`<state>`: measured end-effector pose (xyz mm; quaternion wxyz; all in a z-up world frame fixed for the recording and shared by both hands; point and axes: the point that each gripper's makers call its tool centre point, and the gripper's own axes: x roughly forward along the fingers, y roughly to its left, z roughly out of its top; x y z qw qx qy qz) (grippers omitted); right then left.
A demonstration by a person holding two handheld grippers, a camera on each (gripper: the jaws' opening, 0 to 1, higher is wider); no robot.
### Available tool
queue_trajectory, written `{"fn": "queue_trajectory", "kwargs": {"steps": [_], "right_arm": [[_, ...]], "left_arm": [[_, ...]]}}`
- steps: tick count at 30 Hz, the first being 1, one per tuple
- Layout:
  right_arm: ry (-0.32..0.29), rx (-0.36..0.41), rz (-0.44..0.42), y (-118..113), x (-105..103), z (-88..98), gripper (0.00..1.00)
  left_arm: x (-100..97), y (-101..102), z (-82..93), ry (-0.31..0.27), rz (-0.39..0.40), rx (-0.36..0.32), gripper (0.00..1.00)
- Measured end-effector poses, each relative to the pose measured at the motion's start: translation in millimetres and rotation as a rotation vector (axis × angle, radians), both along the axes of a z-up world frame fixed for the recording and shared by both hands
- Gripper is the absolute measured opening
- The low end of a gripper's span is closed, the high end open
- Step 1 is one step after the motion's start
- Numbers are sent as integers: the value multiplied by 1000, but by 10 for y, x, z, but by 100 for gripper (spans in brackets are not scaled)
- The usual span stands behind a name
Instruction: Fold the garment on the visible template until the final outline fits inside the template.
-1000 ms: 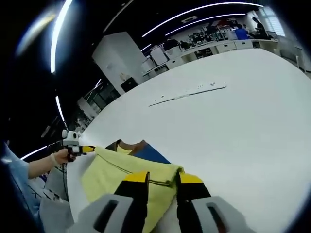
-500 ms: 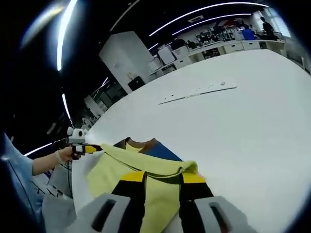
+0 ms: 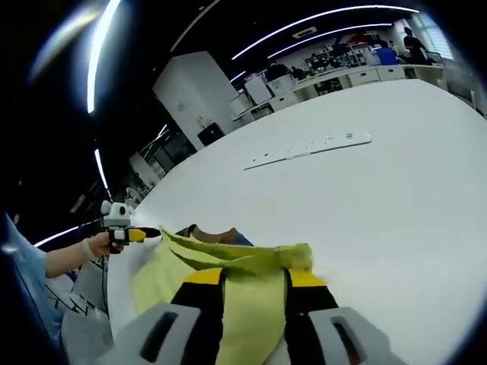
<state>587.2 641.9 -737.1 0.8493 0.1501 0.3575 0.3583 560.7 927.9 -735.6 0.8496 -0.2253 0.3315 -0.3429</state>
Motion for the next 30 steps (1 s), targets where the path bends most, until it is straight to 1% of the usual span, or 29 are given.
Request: {"fn": "queue_trajectory", "kwargs": {"steps": [7,16,18,22,30], "right_arm": [[-4,-11,9,-4,-13,2,28],[-35,-29,22,-11,-81,73,37],[-51,-34,23,-24,-108,116,38],[-60,-20,14,-56,-176,192,38],[-70,-25,9,-149,-449,277,38]], "left_arm": [[-20,0,12,1,-5,6,38],[-71,16,89,-23,-17,22,43],[-121,14,125,-31,-28,27,44],[-238,13,181,-48,-52,39,44],[-522,58,273,-66,-83,66,46]]}}
